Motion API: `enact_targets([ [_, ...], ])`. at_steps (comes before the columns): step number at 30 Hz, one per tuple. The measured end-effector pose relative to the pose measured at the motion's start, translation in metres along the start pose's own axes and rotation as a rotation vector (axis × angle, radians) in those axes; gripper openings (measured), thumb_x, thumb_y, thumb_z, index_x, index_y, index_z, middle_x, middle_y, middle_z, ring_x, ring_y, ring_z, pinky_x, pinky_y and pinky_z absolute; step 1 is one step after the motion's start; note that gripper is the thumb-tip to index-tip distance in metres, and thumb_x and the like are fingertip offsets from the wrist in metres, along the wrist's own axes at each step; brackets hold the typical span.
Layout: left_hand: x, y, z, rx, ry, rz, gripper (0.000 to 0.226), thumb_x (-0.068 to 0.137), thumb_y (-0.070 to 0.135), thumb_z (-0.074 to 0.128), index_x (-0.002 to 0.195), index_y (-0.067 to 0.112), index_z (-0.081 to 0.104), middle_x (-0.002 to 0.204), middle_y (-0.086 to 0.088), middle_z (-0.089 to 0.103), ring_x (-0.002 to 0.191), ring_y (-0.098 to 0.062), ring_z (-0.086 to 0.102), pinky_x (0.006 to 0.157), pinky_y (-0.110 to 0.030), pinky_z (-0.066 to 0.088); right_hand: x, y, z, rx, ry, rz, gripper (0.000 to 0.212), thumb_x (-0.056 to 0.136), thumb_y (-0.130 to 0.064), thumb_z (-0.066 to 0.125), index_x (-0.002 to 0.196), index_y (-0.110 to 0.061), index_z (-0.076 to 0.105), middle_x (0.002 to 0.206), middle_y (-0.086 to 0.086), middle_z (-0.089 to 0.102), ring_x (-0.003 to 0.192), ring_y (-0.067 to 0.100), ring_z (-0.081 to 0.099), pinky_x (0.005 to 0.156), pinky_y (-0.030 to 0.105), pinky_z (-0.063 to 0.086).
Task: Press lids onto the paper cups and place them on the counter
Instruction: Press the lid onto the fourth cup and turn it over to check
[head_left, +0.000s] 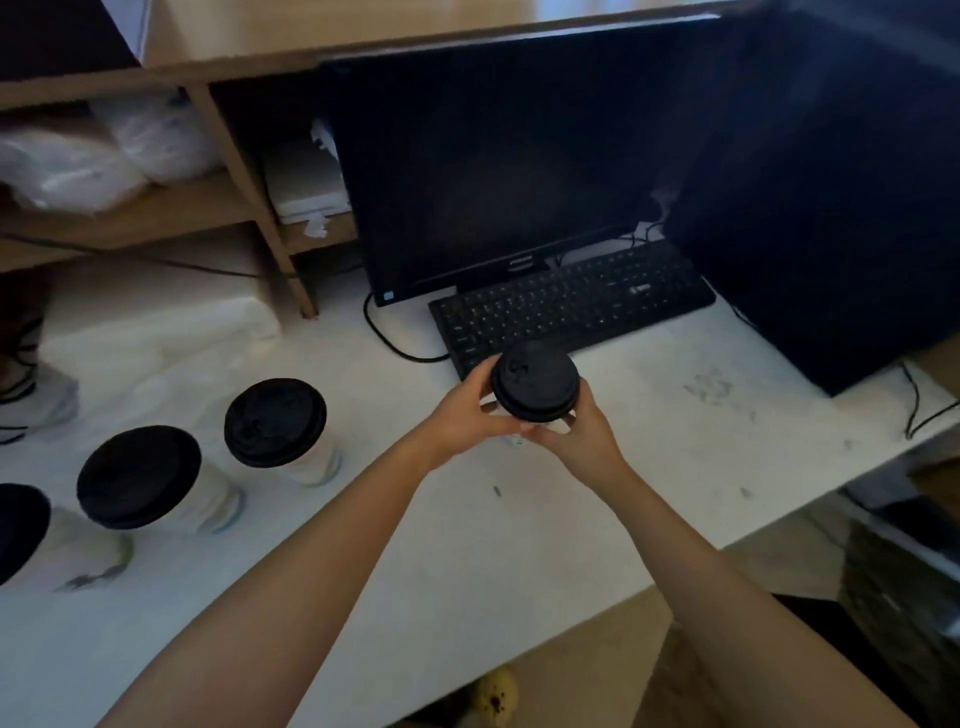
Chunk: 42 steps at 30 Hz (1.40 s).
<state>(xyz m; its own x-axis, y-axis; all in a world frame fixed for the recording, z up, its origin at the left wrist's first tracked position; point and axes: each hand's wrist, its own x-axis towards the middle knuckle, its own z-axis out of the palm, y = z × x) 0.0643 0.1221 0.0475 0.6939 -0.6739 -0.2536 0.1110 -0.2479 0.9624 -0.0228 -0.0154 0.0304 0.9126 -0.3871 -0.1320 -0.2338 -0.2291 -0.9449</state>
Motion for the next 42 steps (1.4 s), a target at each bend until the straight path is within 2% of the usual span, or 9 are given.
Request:
enact_targets([
  [3, -0.034, -0.001, -0.009, 0.024, 0.035, 0.02, 0.081, 0.07, 0.006, 0.079, 0.132, 0.035, 0.035, 0.129, 0.015, 0.049, 0.121, -0.002, 0.047, 0.095, -0.015, 0.044, -0.024, -0.008, 0.015, 0.029, -0.038, -0.025, 0.073, 0.071, -0.011, 0.08, 0.127, -0.028, 0.037, 0.118, -0.017, 0.051, 0.108, -0.002, 0.053, 0.087, 0.002, 0.041],
  [8, -0.112, -0.025, -0.028, 0.035, 0.143, 0.0, 0.076, 0.068, 0.008, 0.081, 0.12, 0.046, 0.04, 0.125, 0.026, 0.051, 0.115, 0.013, 0.048, 0.089, -0.01, 0.045, -0.074, -0.006, 0.059, 0.037, -0.194, -0.04, 0.073, 0.071, -0.02, 0.082, 0.126, -0.039, 0.037, 0.125, -0.02, 0.051, 0.114, -0.014, 0.047, 0.091, 0.005, 0.04],
  [14, -0.16, -0.049, -0.036, -0.035, 0.301, -0.038, 0.075, 0.069, 0.006, 0.08, 0.121, 0.043, 0.042, 0.129, 0.02, 0.052, 0.116, 0.01, 0.05, 0.089, -0.009, 0.044, -0.096, -0.006, 0.093, 0.031, -0.277, -0.059, 0.073, 0.075, -0.02, 0.078, 0.125, -0.049, 0.032, 0.13, -0.028, 0.044, 0.119, -0.016, 0.042, 0.097, 0.005, 0.036],
  [20, -0.171, -0.055, -0.044, -0.058, 0.26, -0.037, 0.073, 0.081, -0.006, 0.063, 0.125, 0.046, 0.038, 0.133, 0.022, 0.047, 0.125, 0.005, 0.045, 0.097, -0.012, 0.042, -0.096, 0.0, 0.096, 0.006, -0.376, -0.054, 0.067, 0.084, -0.005, 0.067, 0.125, -0.047, 0.035, 0.13, -0.027, 0.044, 0.117, -0.017, 0.044, 0.103, 0.012, 0.037],
  [24, -0.17, -0.037, -0.043, -0.262, 0.504, -0.051, 0.047, 0.09, -0.003, 0.047, 0.124, 0.029, 0.051, 0.13, 0.01, 0.056, 0.125, -0.006, 0.05, 0.1, -0.02, 0.043, -0.081, -0.01, 0.077, 0.084, -0.126, 0.031, 0.043, 0.09, 0.01, 0.044, 0.118, -0.021, 0.056, 0.119, -0.002, 0.061, 0.118, 0.017, 0.056, 0.106, 0.038, 0.042],
  [26, -0.163, -0.028, -0.036, -0.307, 0.64, -0.047, 0.029, 0.096, 0.015, 0.046, 0.117, 0.031, 0.057, 0.124, 0.01, 0.061, 0.12, -0.006, 0.053, 0.104, -0.026, 0.04, -0.074, -0.032, 0.075, 0.135, -0.024, 0.055, 0.027, 0.099, -0.01, 0.04, 0.116, -0.017, 0.06, 0.117, 0.001, 0.065, 0.114, 0.016, 0.058, 0.103, 0.033, 0.044],
  [29, -0.145, -0.02, -0.022, -0.199, 0.731, -0.086, 0.031, 0.098, 0.033, 0.041, 0.124, 0.026, 0.055, 0.129, 0.009, 0.058, 0.12, -0.006, 0.051, 0.105, -0.025, 0.037, -0.067, -0.06, 0.089, 0.057, -0.119, 0.058, 0.034, 0.101, -0.028, 0.033, 0.121, -0.018, 0.059, 0.12, -0.005, 0.062, 0.113, 0.008, 0.055, 0.1, 0.025, 0.041],
  [35, -0.13, -0.021, -0.013, 0.186, 0.722, -0.007, 0.033, 0.101, 0.021, 0.031, 0.118, 0.015, 0.059, 0.11, 0.002, 0.062, 0.098, -0.009, 0.055, 0.083, -0.017, 0.04, -0.066, -0.056, 0.114, -0.034, -0.164, 0.036, 0.033, 0.102, -0.026, 0.03, 0.111, -0.02, 0.061, 0.099, -0.008, 0.062, 0.089, 0.002, 0.058, 0.069, 0.006, 0.043],
  [42, -0.123, -0.032, -0.016, 0.181, 0.724, 0.039, 0.031, 0.1, 0.019, 0.033, 0.111, 0.015, 0.062, 0.103, 0.003, 0.065, 0.094, -0.009, 0.058, 0.08, -0.018, 0.045, -0.063, -0.05, 0.114, -0.026, -0.171, 0.001, 0.032, 0.102, -0.024, 0.029, 0.112, -0.017, 0.059, 0.093, -0.012, 0.06, 0.085, -0.001, 0.057, 0.064, 0.001, 0.042],
])
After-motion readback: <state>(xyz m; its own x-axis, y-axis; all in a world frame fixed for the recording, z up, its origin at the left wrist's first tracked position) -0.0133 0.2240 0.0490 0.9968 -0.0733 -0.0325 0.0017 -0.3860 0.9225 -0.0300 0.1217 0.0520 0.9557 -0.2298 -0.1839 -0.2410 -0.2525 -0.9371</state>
